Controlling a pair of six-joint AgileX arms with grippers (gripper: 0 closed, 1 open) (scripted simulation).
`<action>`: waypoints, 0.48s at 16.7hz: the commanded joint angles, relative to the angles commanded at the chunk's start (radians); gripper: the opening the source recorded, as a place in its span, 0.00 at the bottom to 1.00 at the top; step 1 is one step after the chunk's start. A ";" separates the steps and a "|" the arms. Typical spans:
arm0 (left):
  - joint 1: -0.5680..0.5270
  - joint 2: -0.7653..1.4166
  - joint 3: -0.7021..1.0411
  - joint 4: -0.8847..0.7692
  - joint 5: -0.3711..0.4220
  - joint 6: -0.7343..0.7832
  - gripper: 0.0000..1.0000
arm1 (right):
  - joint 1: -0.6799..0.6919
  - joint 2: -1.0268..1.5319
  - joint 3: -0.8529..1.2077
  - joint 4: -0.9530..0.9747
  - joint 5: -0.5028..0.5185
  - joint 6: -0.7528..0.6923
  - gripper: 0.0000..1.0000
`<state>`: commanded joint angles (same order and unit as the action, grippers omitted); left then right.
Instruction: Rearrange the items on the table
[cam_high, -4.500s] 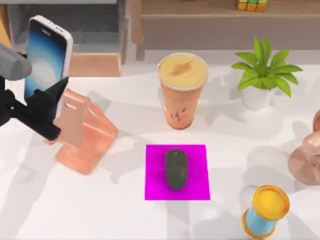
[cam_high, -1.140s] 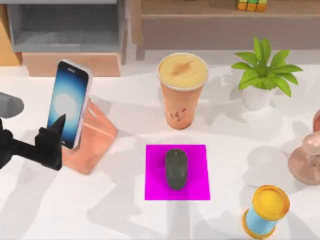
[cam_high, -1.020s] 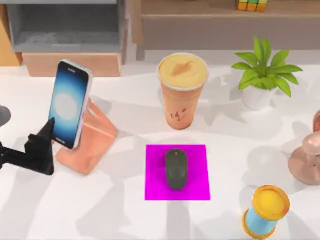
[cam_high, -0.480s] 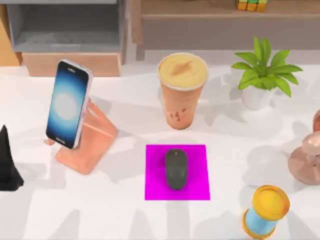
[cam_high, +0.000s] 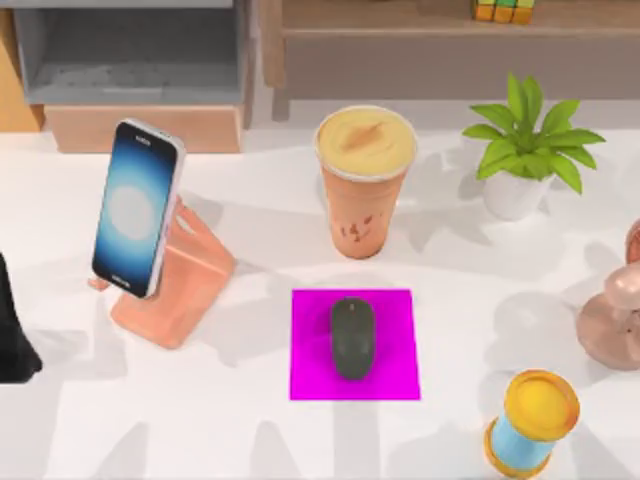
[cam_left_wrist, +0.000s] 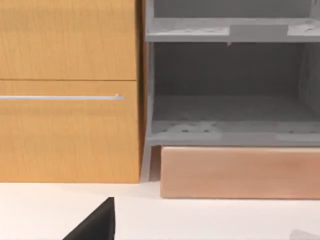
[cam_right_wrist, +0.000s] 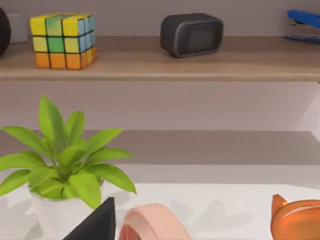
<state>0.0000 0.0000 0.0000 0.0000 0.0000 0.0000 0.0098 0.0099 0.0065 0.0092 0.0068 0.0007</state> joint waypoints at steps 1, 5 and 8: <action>0.000 0.000 0.000 0.000 0.000 0.000 1.00 | 0.020 0.020 0.013 0.018 0.013 0.001 1.00; 0.000 0.000 0.000 0.000 0.000 0.000 1.00 | 0.193 0.209 0.102 0.154 0.115 0.010 1.00; 0.000 0.000 0.000 0.000 0.000 0.000 1.00 | 0.376 0.461 0.182 0.291 0.225 0.013 1.00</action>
<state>0.0000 0.0000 0.0000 0.0000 0.0000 0.0000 0.3858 0.4706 0.1881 0.3004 0.2316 0.0136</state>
